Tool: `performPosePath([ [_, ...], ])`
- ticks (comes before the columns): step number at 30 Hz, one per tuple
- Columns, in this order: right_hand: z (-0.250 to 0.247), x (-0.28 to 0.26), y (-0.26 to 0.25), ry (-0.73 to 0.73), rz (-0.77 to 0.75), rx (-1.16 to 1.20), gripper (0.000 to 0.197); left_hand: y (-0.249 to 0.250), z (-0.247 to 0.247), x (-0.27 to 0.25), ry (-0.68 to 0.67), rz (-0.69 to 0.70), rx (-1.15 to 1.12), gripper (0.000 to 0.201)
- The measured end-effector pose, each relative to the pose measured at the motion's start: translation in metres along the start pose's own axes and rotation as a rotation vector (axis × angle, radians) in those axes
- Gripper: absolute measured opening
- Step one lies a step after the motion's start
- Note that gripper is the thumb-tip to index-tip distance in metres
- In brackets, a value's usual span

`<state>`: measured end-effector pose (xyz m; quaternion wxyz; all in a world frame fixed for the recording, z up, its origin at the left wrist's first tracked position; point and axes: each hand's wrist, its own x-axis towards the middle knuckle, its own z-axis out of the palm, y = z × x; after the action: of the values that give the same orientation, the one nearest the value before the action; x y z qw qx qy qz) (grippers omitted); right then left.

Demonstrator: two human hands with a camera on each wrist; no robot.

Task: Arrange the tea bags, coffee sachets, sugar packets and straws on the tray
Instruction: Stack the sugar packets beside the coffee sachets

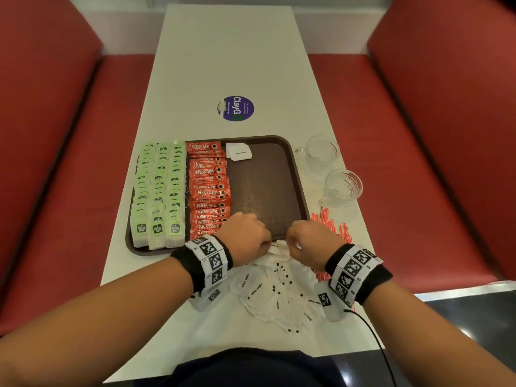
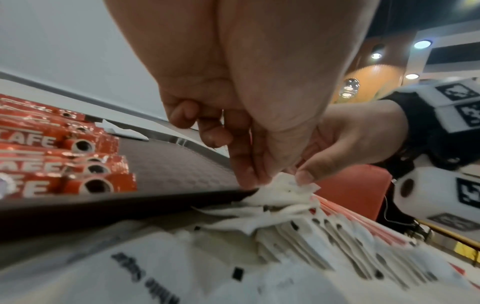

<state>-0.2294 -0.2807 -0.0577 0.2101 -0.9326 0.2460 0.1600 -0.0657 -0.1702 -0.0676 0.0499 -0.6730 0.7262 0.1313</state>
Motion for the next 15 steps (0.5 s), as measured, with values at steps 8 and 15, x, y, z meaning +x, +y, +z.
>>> performPosePath([
  [8,0.003,0.004,0.002,0.113,0.016,0.19,0.015,-0.003,0.004,0.005,-0.073,0.095,-0.003,0.037],
  [15,-0.002,0.01,0.004,0.158,0.093,0.224,0.02,0.006,-0.002,0.007,-0.044,0.11,0.057,0.03],
])
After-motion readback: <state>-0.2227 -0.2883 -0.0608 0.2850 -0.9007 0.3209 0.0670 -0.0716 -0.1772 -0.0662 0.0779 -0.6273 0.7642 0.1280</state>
